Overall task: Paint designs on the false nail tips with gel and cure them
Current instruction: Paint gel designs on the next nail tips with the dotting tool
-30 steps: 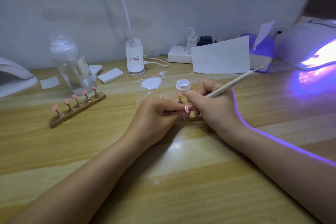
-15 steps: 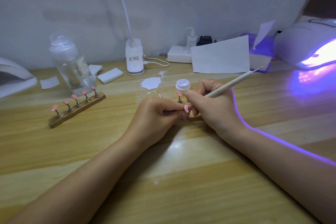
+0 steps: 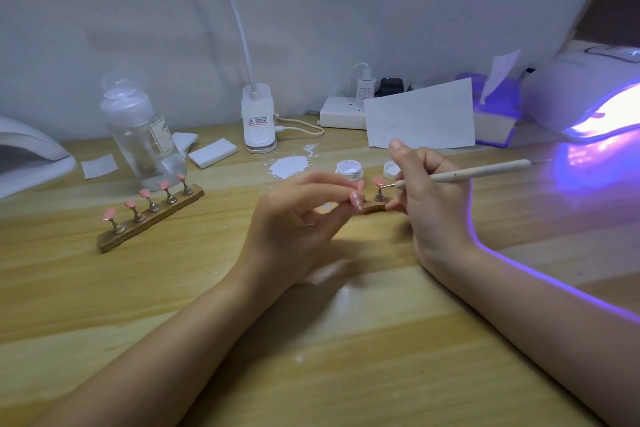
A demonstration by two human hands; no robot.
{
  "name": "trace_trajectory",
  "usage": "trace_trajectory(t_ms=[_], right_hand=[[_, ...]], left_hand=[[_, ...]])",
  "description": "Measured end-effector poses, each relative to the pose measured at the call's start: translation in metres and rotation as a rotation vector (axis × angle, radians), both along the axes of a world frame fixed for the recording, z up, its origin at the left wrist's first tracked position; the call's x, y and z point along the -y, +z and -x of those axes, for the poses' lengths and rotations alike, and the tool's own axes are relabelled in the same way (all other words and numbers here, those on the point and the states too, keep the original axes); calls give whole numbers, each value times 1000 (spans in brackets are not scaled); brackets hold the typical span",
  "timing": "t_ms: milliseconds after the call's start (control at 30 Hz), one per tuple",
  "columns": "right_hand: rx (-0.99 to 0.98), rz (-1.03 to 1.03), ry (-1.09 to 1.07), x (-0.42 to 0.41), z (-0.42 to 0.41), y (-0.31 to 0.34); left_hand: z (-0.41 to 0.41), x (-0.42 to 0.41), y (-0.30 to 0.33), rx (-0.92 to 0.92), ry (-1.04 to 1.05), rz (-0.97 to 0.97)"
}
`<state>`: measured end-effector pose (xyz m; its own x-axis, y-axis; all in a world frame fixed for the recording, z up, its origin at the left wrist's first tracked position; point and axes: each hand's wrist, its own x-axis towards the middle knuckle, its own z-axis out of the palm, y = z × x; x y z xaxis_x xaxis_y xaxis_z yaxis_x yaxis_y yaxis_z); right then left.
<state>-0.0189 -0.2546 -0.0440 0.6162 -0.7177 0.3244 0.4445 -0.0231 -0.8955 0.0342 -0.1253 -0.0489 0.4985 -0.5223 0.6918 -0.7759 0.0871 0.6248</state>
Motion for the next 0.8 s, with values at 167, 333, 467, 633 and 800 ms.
trace_trajectory(t_ms=[167,333,467,633,800], right_hand=[[-39,75,-14,0,-1,-1],[-42,100,12,0,-2,-3],[-48,97,16,0,-3,-4],[-59,84,29,1,-3,-5],[-61,76,32,2,-4,-6]], left_hand=[[-13,-1,10,20,210,64],[-22,2,5,-134,287,-33],[-25,4,-1,-183,257,-128],[-26,3,-4,-217,197,-190],[-27,4,-4,-230,187,-227]])
